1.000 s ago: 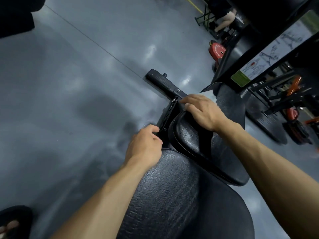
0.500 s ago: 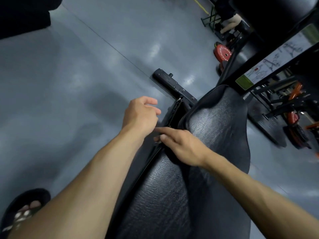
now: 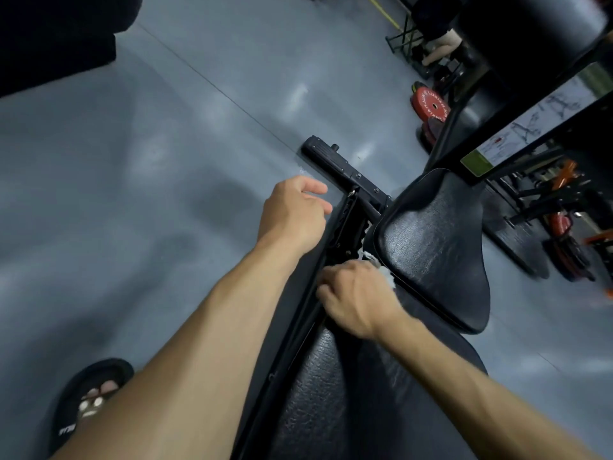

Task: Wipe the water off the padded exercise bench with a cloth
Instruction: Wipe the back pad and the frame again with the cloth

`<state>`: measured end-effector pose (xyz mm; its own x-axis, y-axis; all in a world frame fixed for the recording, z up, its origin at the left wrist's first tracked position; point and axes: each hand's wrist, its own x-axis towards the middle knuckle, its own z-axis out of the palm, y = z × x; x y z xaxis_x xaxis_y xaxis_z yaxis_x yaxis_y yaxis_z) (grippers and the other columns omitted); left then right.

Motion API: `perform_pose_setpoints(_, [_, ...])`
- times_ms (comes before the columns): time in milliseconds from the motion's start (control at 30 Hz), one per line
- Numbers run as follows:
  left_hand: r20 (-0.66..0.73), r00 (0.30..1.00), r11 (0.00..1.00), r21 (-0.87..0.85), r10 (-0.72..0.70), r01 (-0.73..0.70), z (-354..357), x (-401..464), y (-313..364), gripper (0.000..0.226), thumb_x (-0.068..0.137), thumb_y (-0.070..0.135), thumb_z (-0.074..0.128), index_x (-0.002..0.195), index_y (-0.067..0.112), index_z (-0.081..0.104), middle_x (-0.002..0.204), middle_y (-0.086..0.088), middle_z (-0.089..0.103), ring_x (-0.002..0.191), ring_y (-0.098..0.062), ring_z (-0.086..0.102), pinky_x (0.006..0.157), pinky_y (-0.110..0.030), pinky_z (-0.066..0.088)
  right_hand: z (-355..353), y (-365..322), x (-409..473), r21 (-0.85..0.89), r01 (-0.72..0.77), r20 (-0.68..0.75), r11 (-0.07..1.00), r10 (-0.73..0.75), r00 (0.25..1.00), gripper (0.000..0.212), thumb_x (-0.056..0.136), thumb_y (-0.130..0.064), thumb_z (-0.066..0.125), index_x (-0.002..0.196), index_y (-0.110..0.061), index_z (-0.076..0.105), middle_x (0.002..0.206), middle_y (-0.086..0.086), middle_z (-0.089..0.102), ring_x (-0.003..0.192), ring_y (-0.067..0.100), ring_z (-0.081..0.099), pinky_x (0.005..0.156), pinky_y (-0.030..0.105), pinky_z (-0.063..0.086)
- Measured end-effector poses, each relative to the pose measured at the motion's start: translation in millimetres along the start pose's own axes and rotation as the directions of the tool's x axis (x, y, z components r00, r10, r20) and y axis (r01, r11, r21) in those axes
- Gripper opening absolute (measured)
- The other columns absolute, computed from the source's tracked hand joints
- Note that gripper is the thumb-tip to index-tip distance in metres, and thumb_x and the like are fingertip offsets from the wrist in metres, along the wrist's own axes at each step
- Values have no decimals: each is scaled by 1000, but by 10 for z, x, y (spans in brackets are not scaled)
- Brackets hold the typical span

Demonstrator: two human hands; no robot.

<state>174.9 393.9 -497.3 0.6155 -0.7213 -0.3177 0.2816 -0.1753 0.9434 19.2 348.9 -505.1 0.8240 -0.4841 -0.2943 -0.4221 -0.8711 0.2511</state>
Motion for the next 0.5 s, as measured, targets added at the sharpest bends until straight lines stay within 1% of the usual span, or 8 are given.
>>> perform_pose_setpoints(100, [9, 1000, 1000, 18, -7, 7, -57, -3, 9, 38, 86, 2, 43, 94, 32, 65, 81, 15, 73, 89, -18, 71, 70, -26, 45, 138, -496, -343, 148, 262, 5, 954, -266, 964, 24, 87, -37, 46, 72, -21, 56, 75, 3, 67, 79, 27, 61, 87, 40, 47])
perform_pose_setpoints(167, [31, 1000, 1000, 30, -5, 4, -94, -22, -3, 36, 87, 2, 44, 92, 32, 65, 81, 15, 73, 89, -18, 71, 71, -26, 45, 160, -494, -373, 188, 310, 61, 932, -326, 943, 25, 89, -37, 45, 75, -21, 57, 77, 2, 66, 82, 27, 60, 92, 42, 48])
perform_pose_setpoints(233, [51, 999, 999, 46, -2, 0, -133, -46, -19, 37, 86, 1, 44, 91, 31, 65, 81, 15, 73, 89, -19, 71, 71, -26, 45, 189, -262, -211, 83, 261, 25, 962, -264, 964, 33, 89, -40, 42, 83, -20, 67, 87, 3, 70, 92, 27, 62, 110, 42, 37])
perform_pose_setpoints(267, [58, 998, 999, 54, -2, -1, -155, -58, -20, 38, 85, 0, 43, 91, 31, 66, 80, 15, 73, 89, -19, 71, 70, -26, 45, 178, -113, -119, 43, 168, -24, 985, -167, 986, 38, 87, -43, 40, 87, -21, 71, 95, 1, 72, 98, 26, 62, 114, 41, 31])
perform_pose_setpoints(333, [66, 998, 998, 66, 2, -6, -199, -96, -1, 41, 83, -1, 42, 93, 30, 66, 79, 15, 73, 86, -18, 71, 70, -25, 45, 128, 62, -32, 62, -61, -91, 996, 67, 994, 46, 83, -49, 36, 92, -22, 73, 104, -2, 71, 105, 24, 60, 115, 38, 27])
perform_pose_setpoints(367, [68, 998, 997, 70, 6, -11, -213, -117, 11, 41, 84, -1, 42, 93, 30, 66, 79, 15, 73, 83, -17, 70, 69, -25, 46, 138, 29, -63, 104, -131, -104, 986, 141, 985, 46, 82, -49, 36, 92, -21, 72, 101, -1, 70, 105, 23, 60, 116, 39, 27])
perform_pose_setpoints(433, [63, 998, 997, 69, 17, -22, -221, -158, 35, 40, 85, 0, 41, 91, 30, 67, 77, 15, 73, 76, -14, 70, 69, -24, 46, 198, -237, -211, 177, -97, -129, 979, 121, 984, 37, 80, -41, 43, 90, -19, 71, 90, 1, 69, 99, 23, 60, 118, 38, 26])
perform_pose_setpoints(500, [58, 998, 997, 71, 10, -15, -174, -200, 45, 40, 87, 0, 40, 89, 29, 67, 76, 15, 72, 71, -12, 69, 70, -24, 47, 259, -504, -371, 215, 51, -128, 975, -23, 992, 30, 78, -34, 48, 93, -21, 71, 84, -2, 70, 91, 22, 60, 116, 33, 27])
